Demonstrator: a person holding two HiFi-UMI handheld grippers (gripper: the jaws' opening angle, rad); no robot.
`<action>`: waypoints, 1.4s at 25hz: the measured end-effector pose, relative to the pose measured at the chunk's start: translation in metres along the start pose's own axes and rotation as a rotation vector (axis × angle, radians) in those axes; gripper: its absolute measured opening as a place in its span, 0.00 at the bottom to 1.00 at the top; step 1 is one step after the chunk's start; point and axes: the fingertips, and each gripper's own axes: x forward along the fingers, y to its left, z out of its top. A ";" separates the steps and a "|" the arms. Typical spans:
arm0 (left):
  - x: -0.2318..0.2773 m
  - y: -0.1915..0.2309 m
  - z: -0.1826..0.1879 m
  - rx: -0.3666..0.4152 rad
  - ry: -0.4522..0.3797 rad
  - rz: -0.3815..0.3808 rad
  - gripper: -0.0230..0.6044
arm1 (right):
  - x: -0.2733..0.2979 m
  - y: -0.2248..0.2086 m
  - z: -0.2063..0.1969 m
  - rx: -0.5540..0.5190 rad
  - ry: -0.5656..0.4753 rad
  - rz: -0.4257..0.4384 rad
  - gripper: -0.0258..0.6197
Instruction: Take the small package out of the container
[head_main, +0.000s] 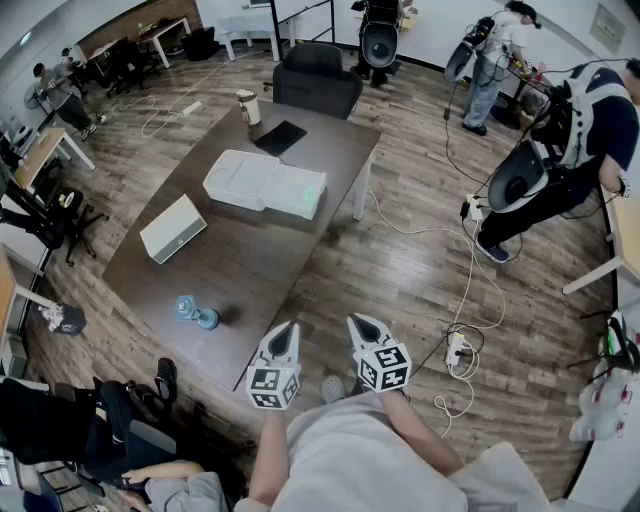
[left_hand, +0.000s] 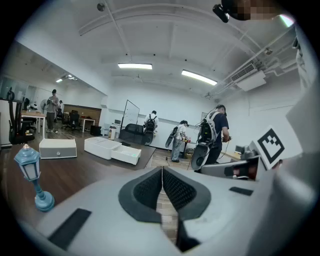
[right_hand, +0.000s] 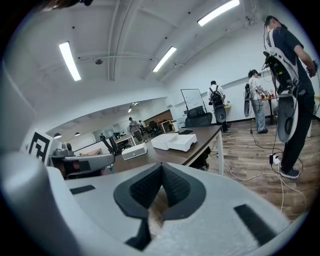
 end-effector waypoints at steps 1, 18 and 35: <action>-0.002 0.001 0.000 0.000 -0.003 0.002 0.05 | 0.000 0.002 0.000 -0.002 0.000 0.002 0.03; -0.013 0.008 -0.010 0.067 0.039 0.010 0.27 | -0.005 -0.005 -0.007 0.101 -0.032 -0.013 0.32; 0.105 0.026 0.012 -0.023 0.055 -0.052 0.37 | 0.070 -0.077 0.024 0.116 0.031 0.033 0.47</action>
